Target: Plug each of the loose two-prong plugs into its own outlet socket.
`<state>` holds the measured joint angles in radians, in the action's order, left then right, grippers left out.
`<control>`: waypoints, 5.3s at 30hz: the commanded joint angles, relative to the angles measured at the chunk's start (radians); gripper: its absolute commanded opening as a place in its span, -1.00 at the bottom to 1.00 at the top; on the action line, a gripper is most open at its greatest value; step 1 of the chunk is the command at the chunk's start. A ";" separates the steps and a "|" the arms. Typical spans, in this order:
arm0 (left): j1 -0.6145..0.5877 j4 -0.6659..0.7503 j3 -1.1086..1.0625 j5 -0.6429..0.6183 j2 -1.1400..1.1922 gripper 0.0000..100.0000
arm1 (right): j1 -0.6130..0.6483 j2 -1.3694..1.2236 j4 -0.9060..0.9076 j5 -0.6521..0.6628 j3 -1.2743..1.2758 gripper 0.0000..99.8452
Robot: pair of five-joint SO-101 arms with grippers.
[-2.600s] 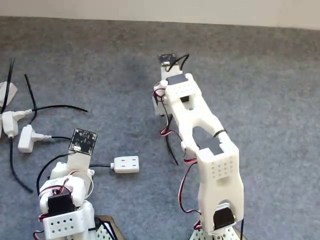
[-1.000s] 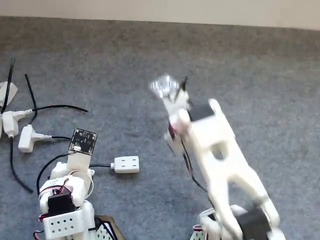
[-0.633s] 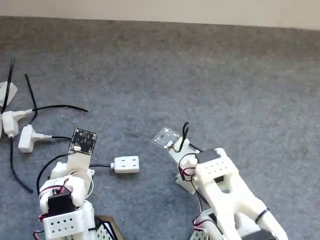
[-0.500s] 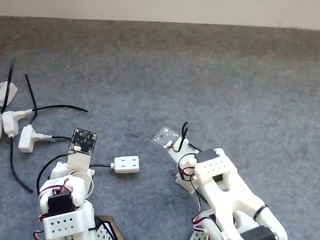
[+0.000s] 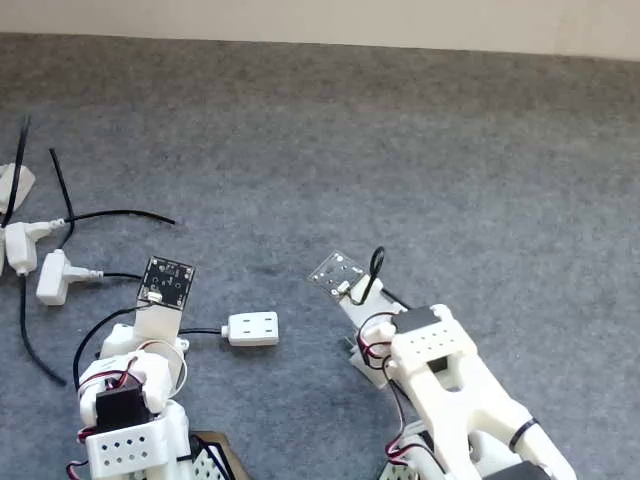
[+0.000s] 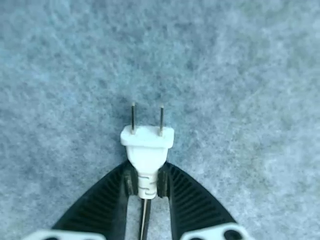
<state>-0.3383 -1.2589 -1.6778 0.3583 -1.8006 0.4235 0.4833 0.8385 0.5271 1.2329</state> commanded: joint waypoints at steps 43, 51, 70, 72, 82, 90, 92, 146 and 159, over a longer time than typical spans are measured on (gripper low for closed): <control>-0.024 -0.416 1.550 0.020 1.110 -0.98 | 0.440 0.162 0.291 -0.423 -0.840 -0.99; 0.082 -0.489 1.736 0.023 1.153 -0.42 | 0.450 0.349 -0.228 -0.476 -0.228 -0.99; 0.414 -0.180 1.267 -0.095 1.153 -0.40 | 0.550 0.509 -0.179 -0.479 -0.142 -0.99; 0.420 -0.164 1.234 -0.100 1.153 -0.40 | 0.549 0.509 -0.179 -0.479 -0.142 -0.99; 0.364 -0.011 0.900 -0.095 0.931 -0.40 | 0.394 0.516 -0.067 -0.477 -0.234 -0.99; 0.285 0.241 0.570 -0.095 0.808 -0.41 | 0.352 0.512 0.114 -0.471 -0.426 -0.99; 0.289 0.265 0.535 -0.095 0.808 -0.41 | 0.352 0.510 0.133 -0.471 -0.444 -0.99; 0.024 0.282 0.636 -0.034 0.809 -0.41 | 0.363 0.206 0.277 -0.301 -0.331 -0.98; -0.004 0.287 0.567 -0.026 0.809 -0.41 | 0.518 0.208 0.208 -0.292 -0.168 -0.98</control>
<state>-0.3138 -0.9858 -1.1162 0.3245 -0.9828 0.9314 0.6828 1.1070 0.2263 1.0380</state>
